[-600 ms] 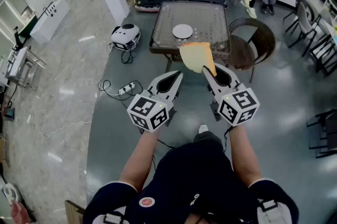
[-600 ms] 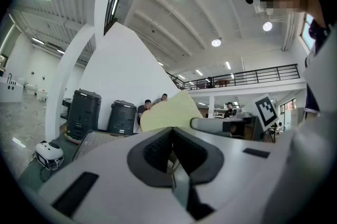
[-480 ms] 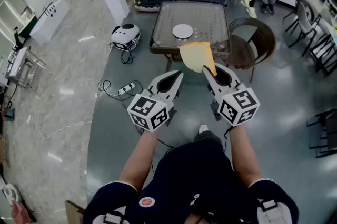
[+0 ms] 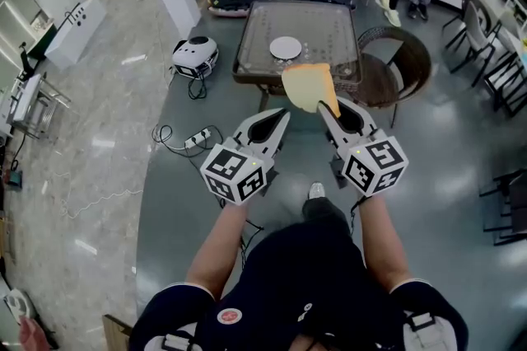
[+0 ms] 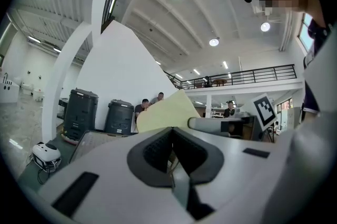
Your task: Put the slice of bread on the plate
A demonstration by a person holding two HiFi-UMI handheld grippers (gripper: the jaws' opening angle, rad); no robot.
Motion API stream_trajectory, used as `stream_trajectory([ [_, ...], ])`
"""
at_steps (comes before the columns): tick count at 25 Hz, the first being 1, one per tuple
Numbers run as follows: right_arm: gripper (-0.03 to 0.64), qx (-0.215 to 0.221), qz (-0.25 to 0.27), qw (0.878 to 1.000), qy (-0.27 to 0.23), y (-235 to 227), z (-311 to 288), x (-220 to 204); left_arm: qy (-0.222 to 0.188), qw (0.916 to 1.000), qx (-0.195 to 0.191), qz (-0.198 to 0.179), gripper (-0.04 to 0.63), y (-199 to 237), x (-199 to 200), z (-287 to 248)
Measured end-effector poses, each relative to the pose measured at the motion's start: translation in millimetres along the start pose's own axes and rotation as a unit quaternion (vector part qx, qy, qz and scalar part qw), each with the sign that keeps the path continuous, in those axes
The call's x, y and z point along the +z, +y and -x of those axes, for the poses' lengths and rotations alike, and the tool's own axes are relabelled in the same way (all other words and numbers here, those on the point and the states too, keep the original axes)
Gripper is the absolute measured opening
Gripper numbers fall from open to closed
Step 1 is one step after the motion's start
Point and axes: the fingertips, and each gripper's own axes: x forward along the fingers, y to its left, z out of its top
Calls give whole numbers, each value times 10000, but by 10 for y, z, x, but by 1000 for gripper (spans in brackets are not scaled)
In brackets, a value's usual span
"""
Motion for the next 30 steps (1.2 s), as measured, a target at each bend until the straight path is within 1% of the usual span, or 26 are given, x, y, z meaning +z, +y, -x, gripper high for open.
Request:
stream_trajectory([
  [6, 89, -10, -64, 10000, 15, -111, -107, -2, 58, 10000, -51, 50, 6, 102, -19, -124],
  [13, 89, 2, -86, 10000, 40, -377, -322, -11, 71, 10000, -50, 24, 6, 294, -9, -390],
  [20, 89, 86, -165, 9998, 108, -682, -664, -44, 60, 10000, 6, 60, 6, 593, -22, -690],
  [30, 89, 379, -275, 9988, 169, -1308, -1298, 41, 167, 9996, 205, 109, 6, 1167, -36, -1324],
])
